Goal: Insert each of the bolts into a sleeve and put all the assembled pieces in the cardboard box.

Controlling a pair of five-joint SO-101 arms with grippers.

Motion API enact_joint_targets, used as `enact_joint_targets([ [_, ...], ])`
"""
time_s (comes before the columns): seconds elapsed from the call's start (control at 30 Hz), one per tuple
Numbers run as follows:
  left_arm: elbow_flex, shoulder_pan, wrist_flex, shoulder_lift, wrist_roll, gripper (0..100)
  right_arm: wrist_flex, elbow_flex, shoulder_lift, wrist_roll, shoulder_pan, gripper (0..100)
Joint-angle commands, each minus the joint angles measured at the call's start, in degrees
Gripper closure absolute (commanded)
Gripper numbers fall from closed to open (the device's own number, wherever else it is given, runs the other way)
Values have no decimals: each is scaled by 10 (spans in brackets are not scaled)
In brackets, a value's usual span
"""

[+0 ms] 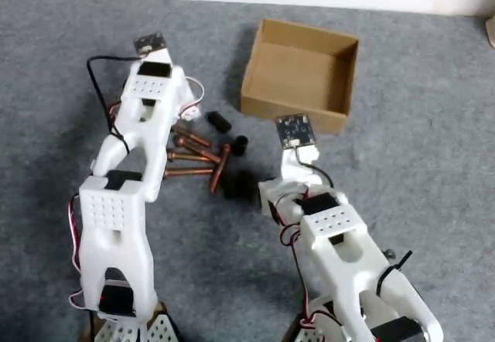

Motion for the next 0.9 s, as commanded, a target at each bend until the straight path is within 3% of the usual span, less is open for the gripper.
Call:
enact_joint_targets([
  [0.0, -29, 6, 37, 0, 4, 815, -15, -7, 1, 6, 7, 995],
  [0.63, -4, -15, 23, 6, 48, 822, -15, -7, 1, 7, 6, 995],
  [0.8, -7, -16, -25, 46, 47, 1000, -15, -7, 1, 7, 6, 995],
  [0.87, -15, -17, -21, 53, 48, 984, -15, -7, 1, 7, 6, 995],
])
